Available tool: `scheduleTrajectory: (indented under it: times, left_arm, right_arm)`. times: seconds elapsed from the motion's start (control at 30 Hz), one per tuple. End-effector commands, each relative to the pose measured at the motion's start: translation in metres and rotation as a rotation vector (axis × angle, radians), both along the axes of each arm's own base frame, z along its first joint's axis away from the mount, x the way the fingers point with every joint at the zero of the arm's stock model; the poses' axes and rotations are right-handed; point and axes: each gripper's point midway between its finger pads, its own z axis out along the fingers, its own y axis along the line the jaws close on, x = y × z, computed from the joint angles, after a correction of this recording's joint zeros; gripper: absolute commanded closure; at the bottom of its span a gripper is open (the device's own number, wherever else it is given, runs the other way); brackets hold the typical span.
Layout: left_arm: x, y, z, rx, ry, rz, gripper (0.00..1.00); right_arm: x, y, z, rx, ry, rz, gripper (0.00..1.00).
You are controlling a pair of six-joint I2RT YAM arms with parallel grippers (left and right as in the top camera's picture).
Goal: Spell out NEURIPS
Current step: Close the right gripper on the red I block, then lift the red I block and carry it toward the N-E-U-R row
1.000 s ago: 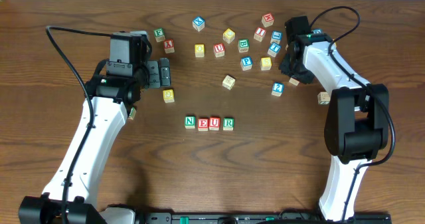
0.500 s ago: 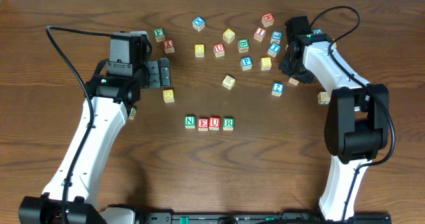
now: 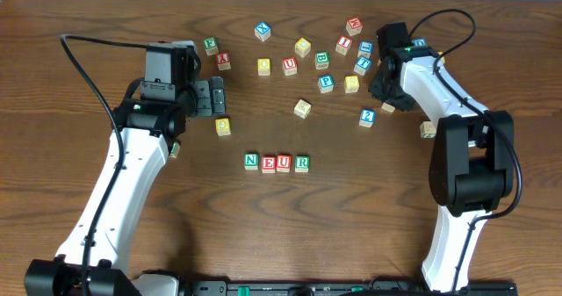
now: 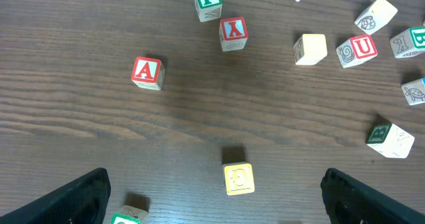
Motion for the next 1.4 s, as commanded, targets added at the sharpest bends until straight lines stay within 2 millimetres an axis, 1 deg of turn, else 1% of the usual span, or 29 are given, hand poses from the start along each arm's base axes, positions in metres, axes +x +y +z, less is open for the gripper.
scheduleTrajectory:
  times: [0.0,0.3,0.5,0.6,0.67,1.13,1.37]
  left_arm:
    - [0.004,0.0021,0.0163,0.005,-0.042,0.0,0.0]
    - [0.004,0.0021,0.0163,0.005,-0.042,0.0,0.0]
    - [0.004,0.0021,0.0163,0.005,-0.042,0.0,0.0]
    - [0.004,0.0021,0.0163,0.005,-0.042,0.0,0.0]
    - [0.004,0.0021,0.0163,0.005,-0.042,0.0,0.0]
    - [0.004,0.0021,0.0163,0.005,-0.042,0.0,0.0]
    - [0.004,0.0021,0.0163,0.005,-0.042,0.0,0.0]
  right_arm:
    - [-0.0032,-0.0014,-0.0084,-0.022,0.012,0.002,0.64]
    - [-0.003,-0.0008,-0.0102,-0.021,0.009,0.004,0.64]
    - [-0.0027,-0.0007,-0.0101,-0.021,0.008,0.004,0.67]
    - [-0.0027,-0.0002,-0.0101,-0.019,0.007,0.005,0.75]
    - [-0.0027,0.0003,-0.0102,-0.017,0.008,0.005,0.77]
    - [-0.0024,0.0015,-0.0099,-0.013,0.007,0.007,0.77]
    - [0.0039,0.003,-0.0012,-0.012,-0.007,0.015,0.79]
